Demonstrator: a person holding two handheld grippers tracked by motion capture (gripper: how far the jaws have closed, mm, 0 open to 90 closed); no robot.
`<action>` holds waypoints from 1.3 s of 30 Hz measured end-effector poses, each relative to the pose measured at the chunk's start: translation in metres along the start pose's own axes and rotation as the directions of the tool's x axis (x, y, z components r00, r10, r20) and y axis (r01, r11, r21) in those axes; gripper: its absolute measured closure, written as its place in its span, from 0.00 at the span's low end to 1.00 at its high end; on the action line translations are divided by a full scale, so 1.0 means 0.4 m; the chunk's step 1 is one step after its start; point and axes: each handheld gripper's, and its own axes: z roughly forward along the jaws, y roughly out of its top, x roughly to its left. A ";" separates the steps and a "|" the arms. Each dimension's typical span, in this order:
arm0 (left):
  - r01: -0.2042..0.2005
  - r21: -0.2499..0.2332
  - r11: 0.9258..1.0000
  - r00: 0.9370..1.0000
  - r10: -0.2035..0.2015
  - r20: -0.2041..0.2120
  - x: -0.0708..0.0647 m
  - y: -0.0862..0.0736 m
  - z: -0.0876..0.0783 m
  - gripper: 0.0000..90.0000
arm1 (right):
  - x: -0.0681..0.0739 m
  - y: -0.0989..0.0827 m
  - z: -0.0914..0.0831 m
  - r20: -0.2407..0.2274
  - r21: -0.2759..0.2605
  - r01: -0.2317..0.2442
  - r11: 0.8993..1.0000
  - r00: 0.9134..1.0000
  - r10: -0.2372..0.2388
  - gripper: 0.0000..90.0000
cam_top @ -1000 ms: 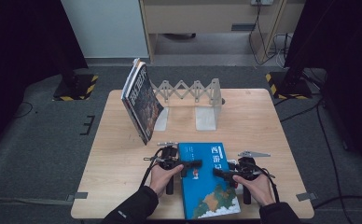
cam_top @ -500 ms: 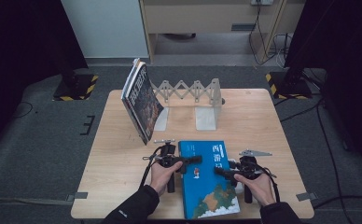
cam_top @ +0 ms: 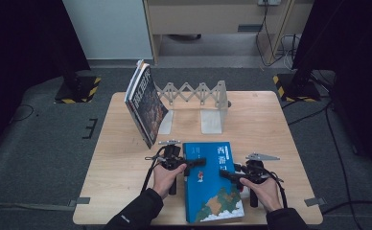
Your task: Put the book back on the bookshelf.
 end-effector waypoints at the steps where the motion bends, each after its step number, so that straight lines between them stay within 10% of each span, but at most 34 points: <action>1: -0.010 0.007 1.000 1.000 0.010 0.000 -0.001 0.006 -0.004 0.63 | -0.001 0.000 0.000 0.001 0.002 0.000 1.000 1.000 0.000 0.32; 19: 0.020 -0.010 1.000 1.000 -0.020 -0.016 0.014 -0.002 0.009 0.57 | 0.004 -0.011 0.015 -0.015 0.063 -0.039 0.997 0.999 0.040 0.35; 28: 0.121 -0.006 0.993 0.993 -0.121 -0.010 0.016 -0.015 0.025 0.57 | 0.009 -0.010 0.017 -0.026 0.076 -0.036 0.996 0.999 0.038 0.36; 39: 0.085 -0.036 0.996 0.996 -0.085 -0.008 0.003 -0.011 0.013 0.64 | 0.007 -0.003 0.007 -0.031 0.062 -0.013 0.998 0.999 0.015 0.38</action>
